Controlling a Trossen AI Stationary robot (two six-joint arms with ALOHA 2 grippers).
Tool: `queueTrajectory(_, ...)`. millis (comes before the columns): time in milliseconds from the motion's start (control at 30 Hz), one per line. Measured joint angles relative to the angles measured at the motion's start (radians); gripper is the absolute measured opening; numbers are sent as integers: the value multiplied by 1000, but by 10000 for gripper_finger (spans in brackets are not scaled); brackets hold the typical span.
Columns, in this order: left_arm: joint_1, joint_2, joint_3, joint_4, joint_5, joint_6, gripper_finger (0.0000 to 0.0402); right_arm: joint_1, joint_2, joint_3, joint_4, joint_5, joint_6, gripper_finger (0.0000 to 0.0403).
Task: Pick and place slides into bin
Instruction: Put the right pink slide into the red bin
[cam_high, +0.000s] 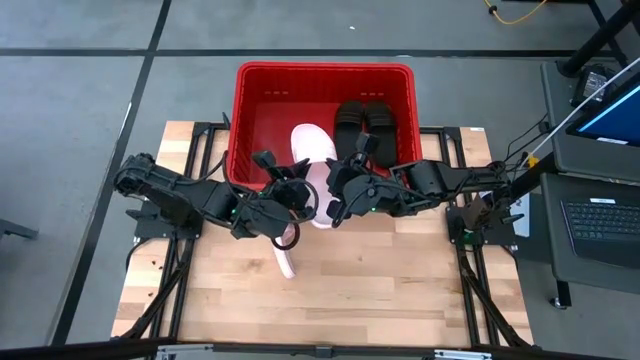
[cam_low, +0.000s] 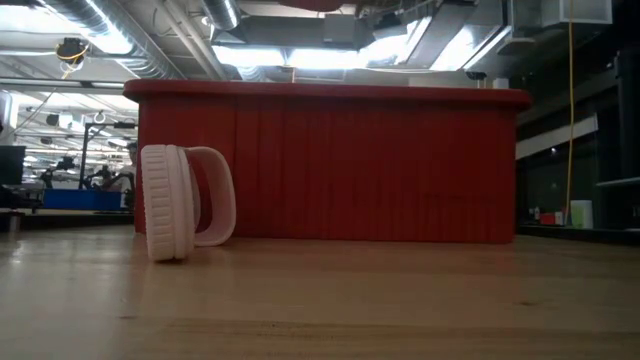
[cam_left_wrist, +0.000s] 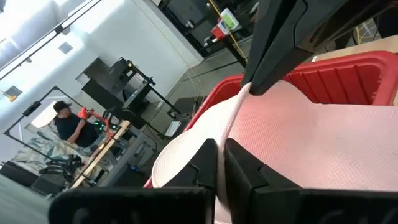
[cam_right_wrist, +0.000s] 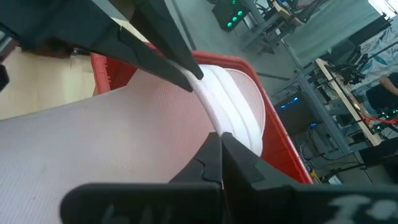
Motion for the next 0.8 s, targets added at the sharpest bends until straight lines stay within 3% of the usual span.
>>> queueTrajectory(167, 20, 0, 0, -3, 5, 32, 6, 1, 0, 0, 15, 4, 18, 34)
queueTrajectory(467, 77, -12, -1, -106, -26, 45, 5, 0, -2, 1, 5, 1, 1, 128)
queueTrajectory(567, 104, -30, -1, -127, 19, 43, 4, 1, -2, 1, -2, 1, 10, 144)
queueTrajectory(667, 142, -47, -1, -157, 103, 51, 4, 1, -2, 1, -1, 1, 31, 127)
queueTrajectory(800, 210, -83, -1, -164, 191, 91, 4, 1, -2, 1, -2, 1, 27, 57)
